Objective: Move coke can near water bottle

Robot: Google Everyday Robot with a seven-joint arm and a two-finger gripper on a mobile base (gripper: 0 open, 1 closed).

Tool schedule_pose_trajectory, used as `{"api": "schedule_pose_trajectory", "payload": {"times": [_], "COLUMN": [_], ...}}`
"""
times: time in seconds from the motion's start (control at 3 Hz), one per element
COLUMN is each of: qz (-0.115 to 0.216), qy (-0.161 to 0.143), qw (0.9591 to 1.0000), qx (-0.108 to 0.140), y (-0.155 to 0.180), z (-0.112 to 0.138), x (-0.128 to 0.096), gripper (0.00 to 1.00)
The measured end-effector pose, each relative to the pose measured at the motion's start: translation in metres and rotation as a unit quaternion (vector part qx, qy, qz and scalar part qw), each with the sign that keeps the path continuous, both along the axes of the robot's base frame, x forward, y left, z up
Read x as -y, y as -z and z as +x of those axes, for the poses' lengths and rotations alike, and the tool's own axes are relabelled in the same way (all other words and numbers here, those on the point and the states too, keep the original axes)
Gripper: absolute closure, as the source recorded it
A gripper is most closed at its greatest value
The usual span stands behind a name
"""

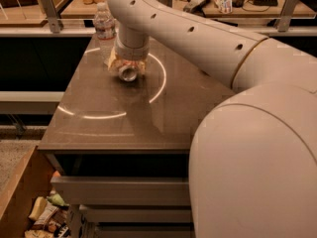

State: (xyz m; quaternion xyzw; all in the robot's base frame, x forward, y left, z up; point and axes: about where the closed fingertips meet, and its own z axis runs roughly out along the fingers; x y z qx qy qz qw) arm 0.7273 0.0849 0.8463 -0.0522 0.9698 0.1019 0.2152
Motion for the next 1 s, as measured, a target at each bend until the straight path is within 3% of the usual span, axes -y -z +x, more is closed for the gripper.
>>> {"api": "schedule_pose_trajectory", "payload": {"times": [0.33,0.67,1.0], "qz": [0.001,0.051,0.098], "qy": [0.004,0.031,0.076], "qw": [1.0,0.9982,0.9915], "qx": [-0.001,0.007,0.04], "y": [-0.002,-0.031,-0.066], "z": [0.002,0.012,0.028], "x": [0.002,0.029,0.087], "gripper": [0.0,0.0,0.0]}}
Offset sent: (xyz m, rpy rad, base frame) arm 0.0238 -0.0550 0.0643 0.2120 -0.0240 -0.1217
